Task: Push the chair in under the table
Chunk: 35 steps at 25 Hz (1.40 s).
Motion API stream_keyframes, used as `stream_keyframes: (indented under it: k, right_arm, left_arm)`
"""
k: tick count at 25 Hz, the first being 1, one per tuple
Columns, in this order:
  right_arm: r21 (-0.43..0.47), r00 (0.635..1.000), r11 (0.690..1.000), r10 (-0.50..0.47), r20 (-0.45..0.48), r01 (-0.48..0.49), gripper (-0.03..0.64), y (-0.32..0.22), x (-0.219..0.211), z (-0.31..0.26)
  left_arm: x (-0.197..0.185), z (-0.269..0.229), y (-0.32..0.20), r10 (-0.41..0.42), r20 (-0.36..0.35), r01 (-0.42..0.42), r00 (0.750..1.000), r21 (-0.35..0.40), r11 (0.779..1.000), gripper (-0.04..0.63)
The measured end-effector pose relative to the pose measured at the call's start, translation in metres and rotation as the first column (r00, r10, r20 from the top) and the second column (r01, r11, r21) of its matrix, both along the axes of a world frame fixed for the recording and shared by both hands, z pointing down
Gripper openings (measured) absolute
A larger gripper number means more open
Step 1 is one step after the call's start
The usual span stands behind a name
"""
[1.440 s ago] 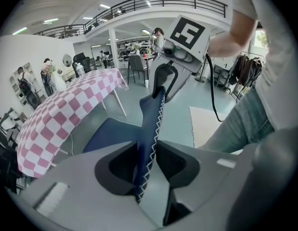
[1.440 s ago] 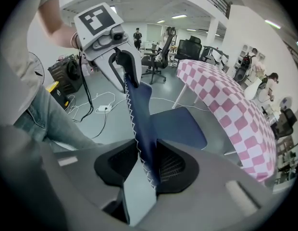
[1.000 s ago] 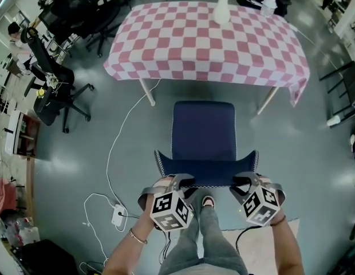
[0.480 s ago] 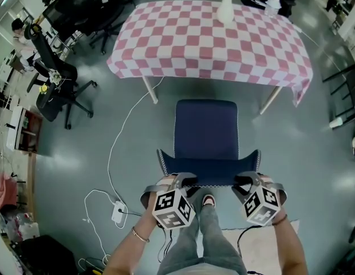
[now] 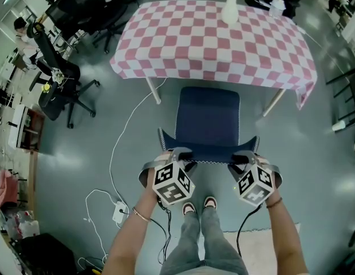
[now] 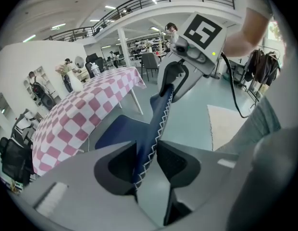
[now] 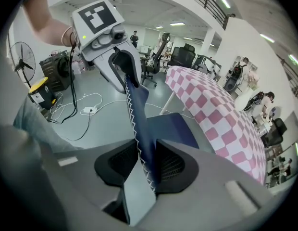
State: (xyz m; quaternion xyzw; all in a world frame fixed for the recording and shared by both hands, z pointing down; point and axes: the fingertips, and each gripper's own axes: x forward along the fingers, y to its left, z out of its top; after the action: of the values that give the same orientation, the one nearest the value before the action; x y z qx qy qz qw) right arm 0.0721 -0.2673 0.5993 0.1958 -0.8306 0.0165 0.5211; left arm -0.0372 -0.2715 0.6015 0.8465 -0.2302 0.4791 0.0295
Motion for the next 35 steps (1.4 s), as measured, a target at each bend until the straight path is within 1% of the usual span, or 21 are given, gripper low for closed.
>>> stream_keyframes:
  k: [5, 9, 13, 15, 19, 23, 25, 27, 30, 32, 35]
  right_arm:
    - [0.005, 1.000, 1.000, 0.006, -0.003, -0.006, 0.124, -0.055, -0.003, 0.001]
    - [0.028, 1.000, 1.000, 0.001, 0.001, -0.001, 0.124, -0.101, -0.004, 0.001]
    - [0.059, 1.000, 0.998, 0.011, 0.003, -0.011, 0.124, -0.147, -0.004, -0.001]
    - [0.063, 1.000, 0.998, 0.012, 0.010, -0.012, 0.124, -0.169, -0.006, -0.002]
    - [0.076, 1.000, 0.997, 0.002, 0.020, -0.004, 0.120, -0.204, -0.010, -0.006]
    - [0.110, 1.000, 0.994, 0.004, 0.013, -0.006, 0.118, -0.238, -0.007, -0.006]
    - [0.113, 1.000, 0.994, 0.004, 0.005, -0.005, 0.118, -0.255, -0.002, -0.006]
    - [0.107, 1.000, 0.994, -0.013, 0.002, 0.012, 0.118, -0.268, 0.004, -0.005]
    - [0.050, 0.997, 0.997, -0.063, 0.041, 0.061, 0.120, -0.274, 0.008, -0.004]
    - [0.029, 0.994, 0.996, -0.084, 0.072, 0.082, 0.120, -0.275, 0.008, 0.000]
    - [0.039, 0.993, 0.995, -0.090, 0.081, 0.087, 0.120, -0.275, 0.008, 0.003]
  left_arm:
    - [-0.004, -0.001, -0.057, -0.010, -0.013, 0.010, 1.000, 0.034, 0.999, 0.137]
    - [-0.003, -0.002, -0.103, 0.003, -0.016, -0.002, 1.000, 0.056, 0.998, 0.140]
    - [-0.004, -0.003, -0.152, 0.023, 0.030, -0.027, 0.999, 0.130, 0.991, 0.140]
    - [-0.005, -0.003, -0.177, 0.018, 0.050, -0.026, 0.999, 0.151, 0.988, 0.143]
    - [-0.007, -0.005, -0.218, 0.014, 0.058, -0.021, 0.998, 0.126, 0.992, 0.154]
    - [-0.007, -0.005, -0.253, -0.005, 0.064, -0.003, 0.998, 0.134, 0.991, 0.161]
    - [-0.002, -0.004, -0.269, -0.014, 0.059, 0.005, 0.998, 0.141, 0.990, 0.161]
    - [0.004, -0.003, -0.279, -0.008, 0.052, 0.001, 0.999, 0.130, 0.991, 0.161]
    - [0.010, -0.004, -0.283, 0.016, 0.051, -0.021, 0.999, 0.095, 0.995, 0.161]
    - [0.011, -0.007, -0.283, 0.019, 0.046, -0.024, 0.999, 0.121, 0.992, 0.161]
    - [0.012, -0.007, -0.283, 0.003, 0.034, -0.008, 0.999, 0.149, 0.989, 0.162]
